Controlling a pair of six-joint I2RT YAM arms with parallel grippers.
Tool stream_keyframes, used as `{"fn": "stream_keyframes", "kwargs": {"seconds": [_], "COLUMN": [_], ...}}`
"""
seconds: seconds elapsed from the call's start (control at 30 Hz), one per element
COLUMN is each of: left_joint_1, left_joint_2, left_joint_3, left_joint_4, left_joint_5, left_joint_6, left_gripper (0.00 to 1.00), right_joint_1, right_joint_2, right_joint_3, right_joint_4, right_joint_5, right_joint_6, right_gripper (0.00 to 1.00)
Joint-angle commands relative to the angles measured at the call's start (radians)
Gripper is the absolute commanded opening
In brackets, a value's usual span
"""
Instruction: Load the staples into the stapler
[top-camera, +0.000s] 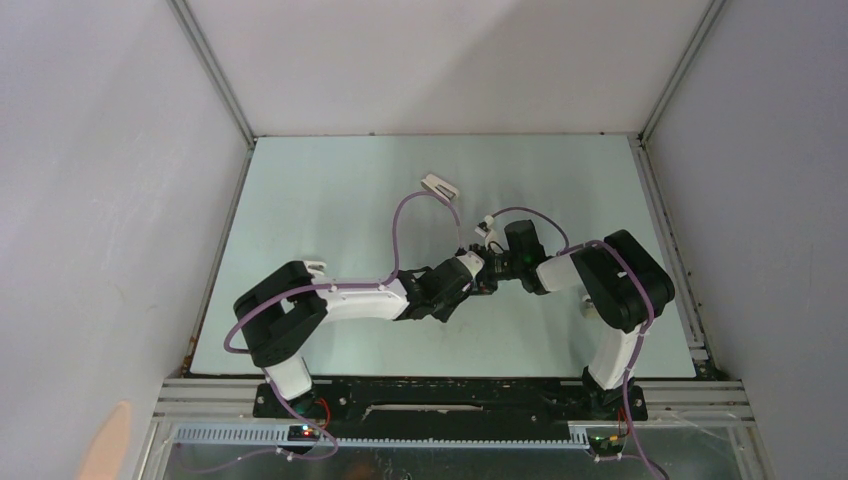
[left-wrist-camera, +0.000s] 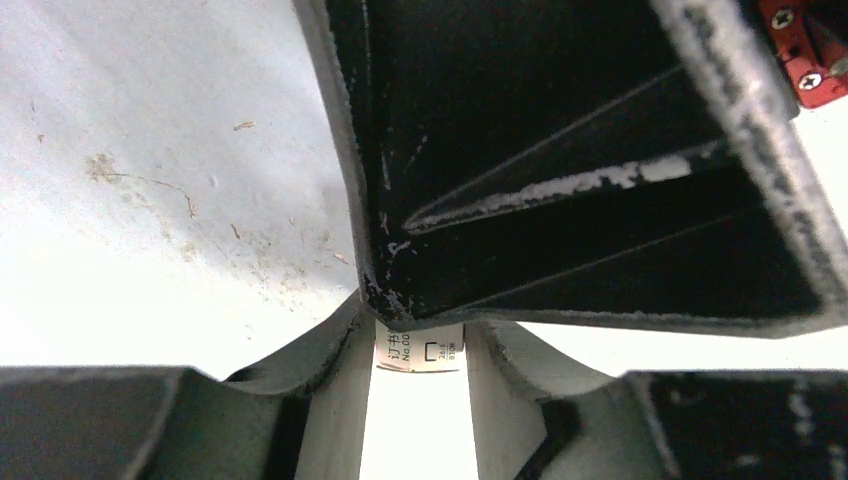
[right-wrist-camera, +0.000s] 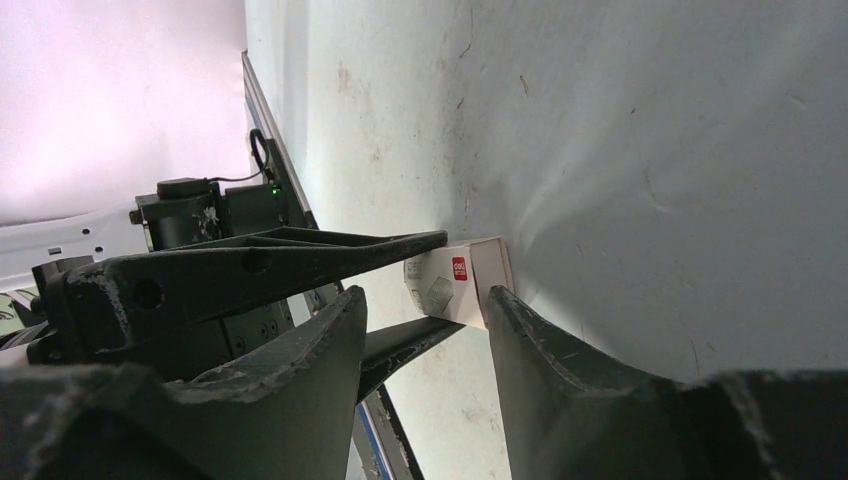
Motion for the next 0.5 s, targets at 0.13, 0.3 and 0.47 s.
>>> {"fn": "stream_keyframes", "kwargs": {"seconds": [0.13, 0.3, 0.47], "left_joint_1": [0.000, 0.000, 0.000], "left_joint_2": [-0.007, -0.006, -0.012], "left_joint_3": [-0.022, -0.021, -0.026], "left_joint_4": [0.000, 0.003, 0.011], "left_joint_5": [0.027, 0.034, 0.036], "left_joint_6": [0.032, 0.038, 0.048], "left_gripper": [0.40, 0.39, 0.39], "right_joint_1": [0.011, 0.010, 0.018], "right_joint_2": [-0.006, 0.011, 0.026], "right_joint_3": [0.003, 0.003, 0.003], "right_joint_4": [0.036, 0.057, 0.076], "right_joint_5": [-0.008, -0.032, -0.074], "right_joint_6": [-0.017, -0.009, -0.004], "right_gripper": [0.51, 0.51, 0.50]}}
